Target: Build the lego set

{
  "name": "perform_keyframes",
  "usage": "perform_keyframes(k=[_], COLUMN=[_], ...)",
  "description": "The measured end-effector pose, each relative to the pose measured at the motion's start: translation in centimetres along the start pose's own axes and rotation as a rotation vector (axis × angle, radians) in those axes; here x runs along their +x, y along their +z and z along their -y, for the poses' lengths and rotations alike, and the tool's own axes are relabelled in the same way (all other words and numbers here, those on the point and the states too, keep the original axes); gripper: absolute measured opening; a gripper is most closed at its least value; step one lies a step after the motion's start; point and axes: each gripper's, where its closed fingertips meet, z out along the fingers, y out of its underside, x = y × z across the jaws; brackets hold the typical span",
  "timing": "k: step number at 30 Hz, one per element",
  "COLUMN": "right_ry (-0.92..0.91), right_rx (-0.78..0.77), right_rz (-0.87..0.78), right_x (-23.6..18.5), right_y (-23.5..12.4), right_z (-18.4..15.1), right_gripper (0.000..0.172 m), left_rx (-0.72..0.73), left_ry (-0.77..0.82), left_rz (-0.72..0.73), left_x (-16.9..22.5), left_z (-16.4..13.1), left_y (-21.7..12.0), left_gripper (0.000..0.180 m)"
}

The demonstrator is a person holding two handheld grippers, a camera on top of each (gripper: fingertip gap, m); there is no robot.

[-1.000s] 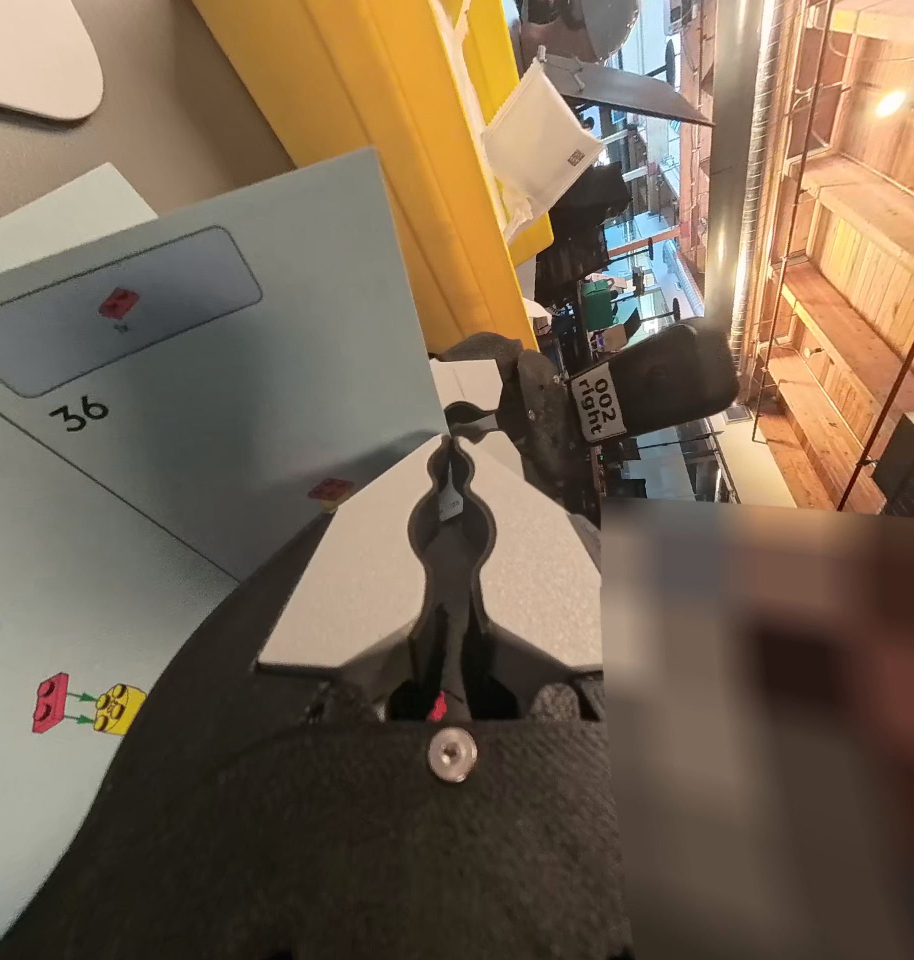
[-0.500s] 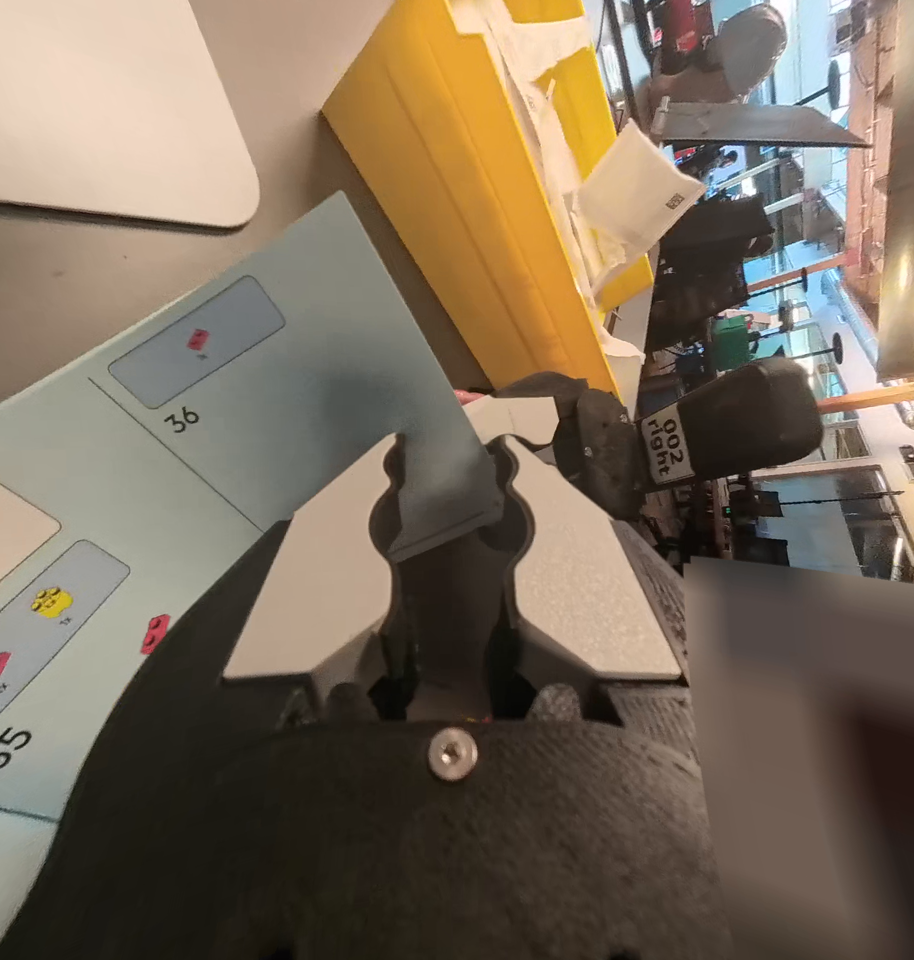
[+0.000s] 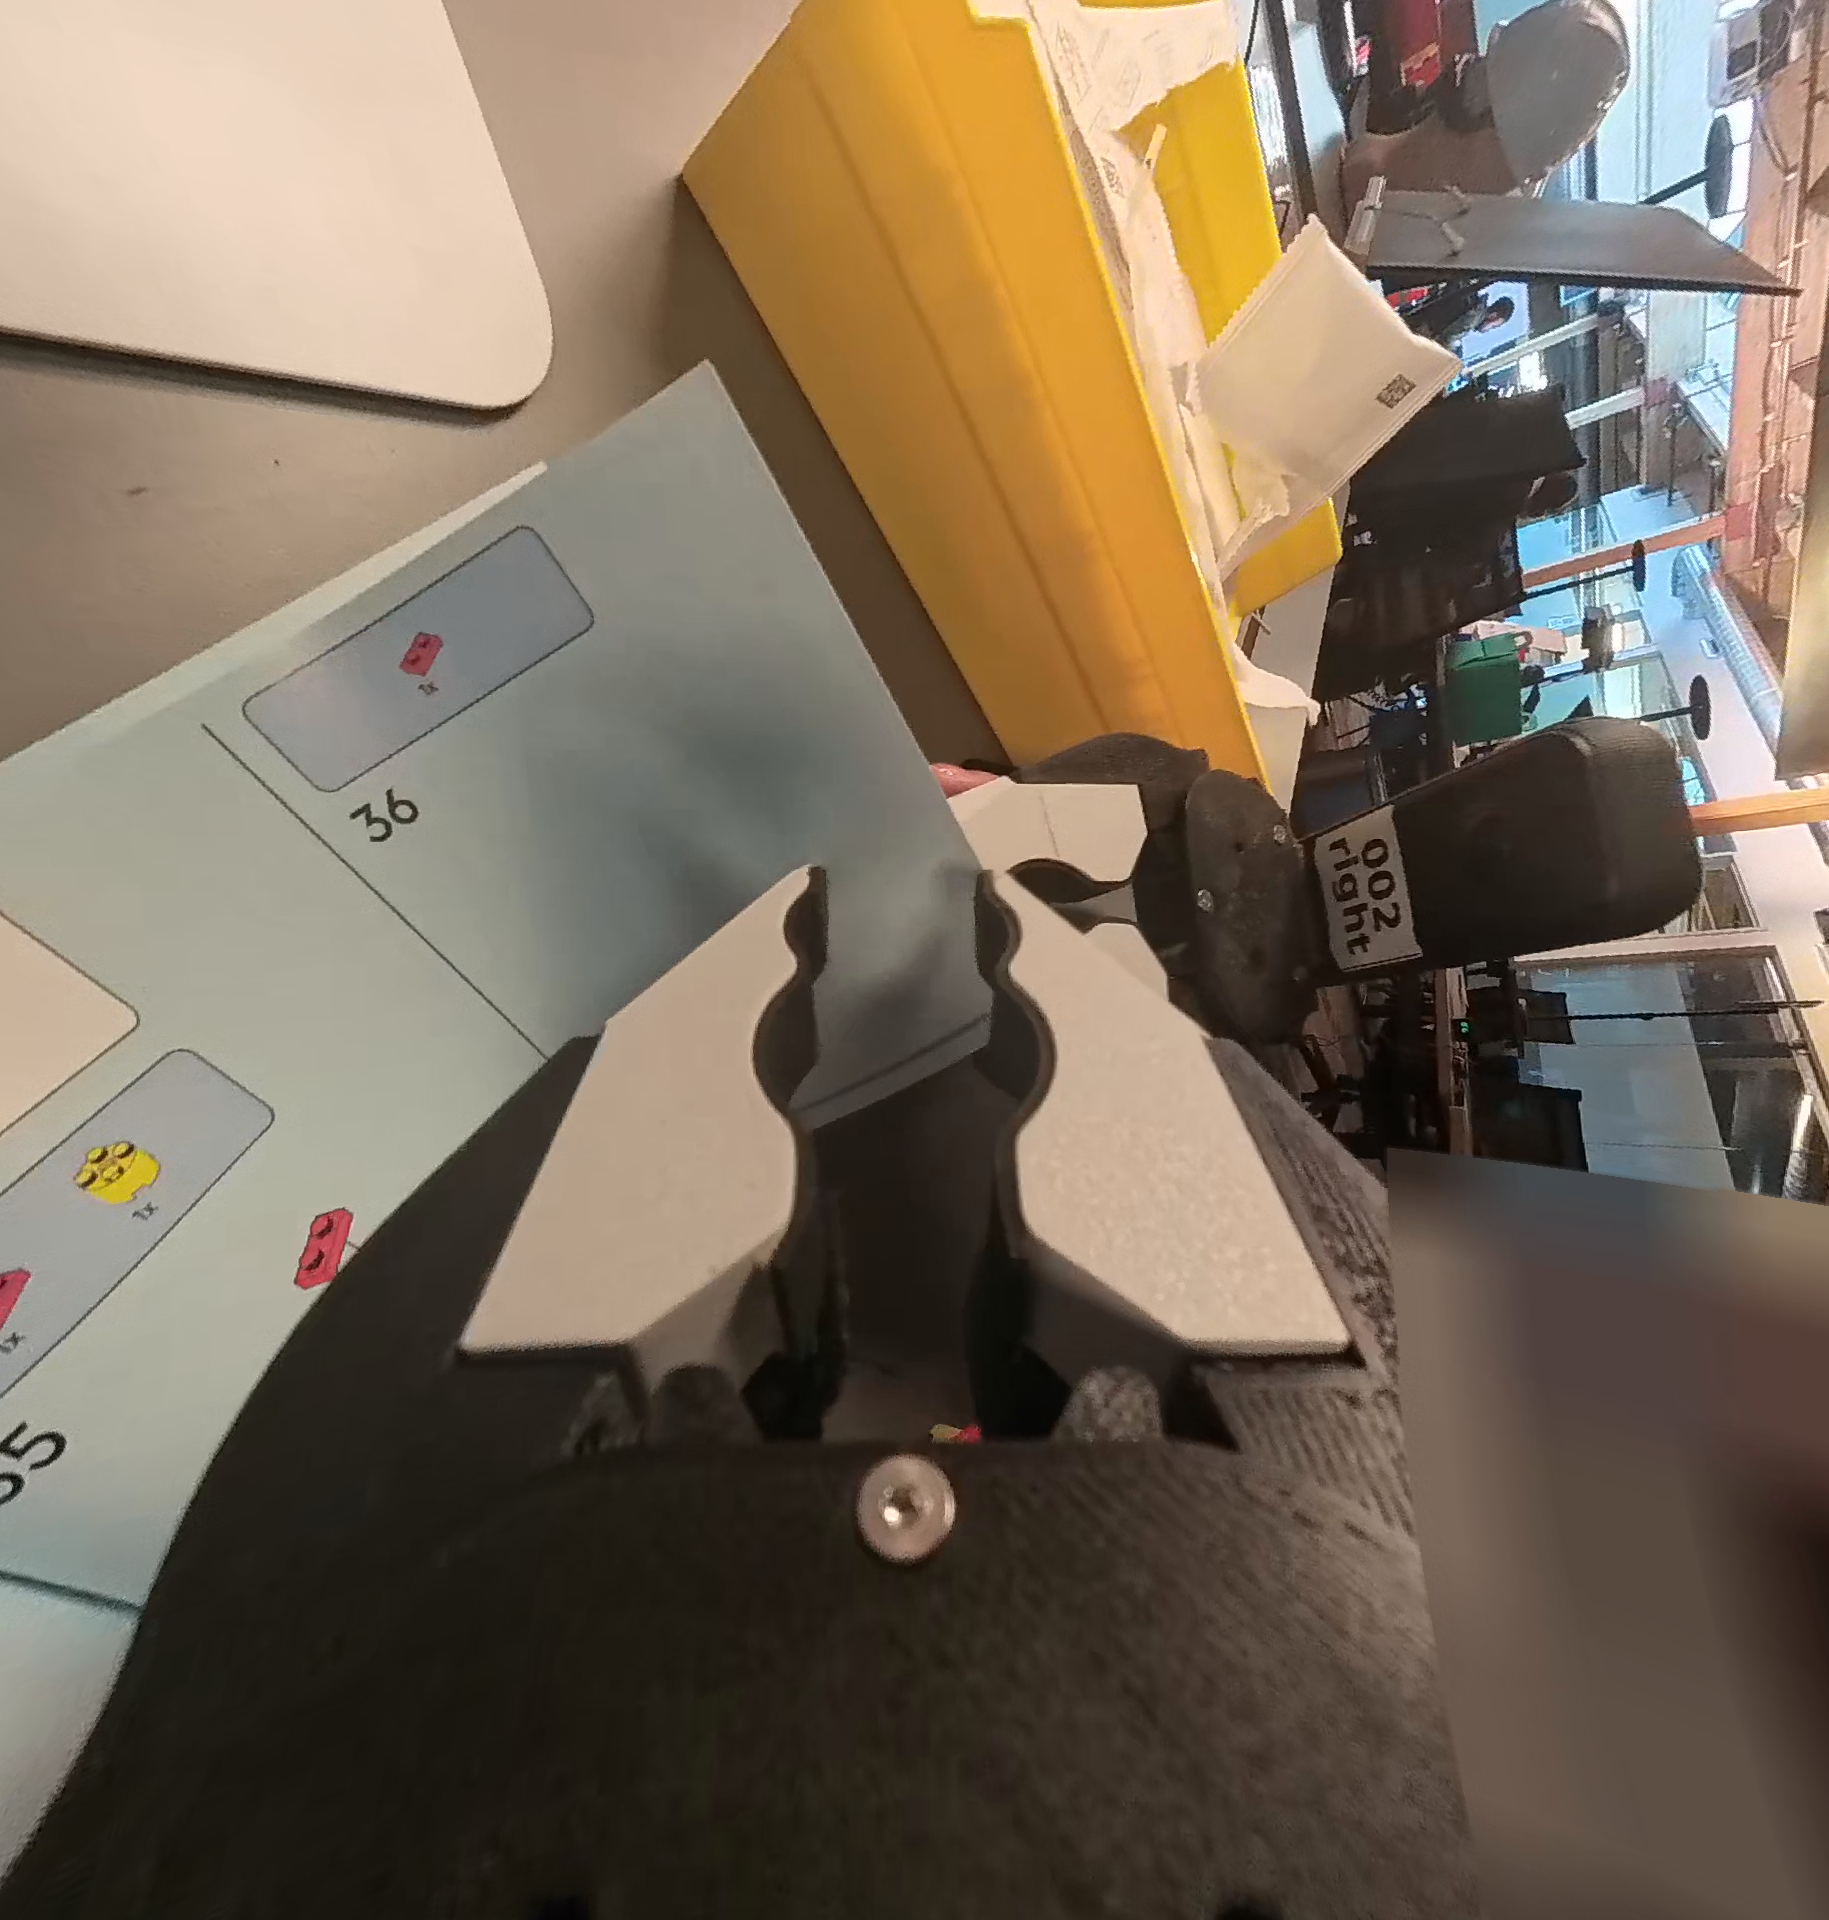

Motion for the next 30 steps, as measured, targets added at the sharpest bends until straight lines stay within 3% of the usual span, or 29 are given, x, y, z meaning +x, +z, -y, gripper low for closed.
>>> perform_keyframes(k=[2, 5, 7, 16, 23, 26, 30], right_ry=[-0.004, -0.009, -0.012, -0.01, -0.009, -0.01, -0.015], right_rx=[-0.002, -0.003, -0.002, -0.001, 0.0, 0.002, 0.002], right_rz=[-0.002, -0.003, -0.004, -0.002, 0.0, -0.001, -0.001], right_x=[0.0, 0.0, -0.1, -0.1, -0.1, -0.1, -0.1], right_y=[0.0, 0.0, 0.0, 0.0, 0.0, 0.0, 0.0], right_z=[0.0, 0.0, 0.0, 0.0, 0.0, 0.0, 0.0], right_gripper=[0.0, 0.0, 0.0, 0.0, 0.0, 0.0, 0.0], left_rx=[0.008, 0.04, 0.065, 0.05, 0.053, 0.065, 0.053], left_ry=[0.007, 0.039, 0.049, 0.055, 0.044, 0.012, 0.016], left_rz=[0.033, 0.156, 0.169, 0.114, 0.065, -0.024, 0.019], left_x=[-0.2, -1.4, -1.4, -0.4, -0.1, 0.8, 0.0], left_z=[0.1, 0.6, 1.0, 0.8, 0.5, 0.6, 0.3], left_y=[0.0, -0.4, -0.6, -0.4, -0.7, -1.0, -1.3], left_gripper=[0.038, 0.071, 0.076, 0.051, 0.014, 0.011, 0.022])
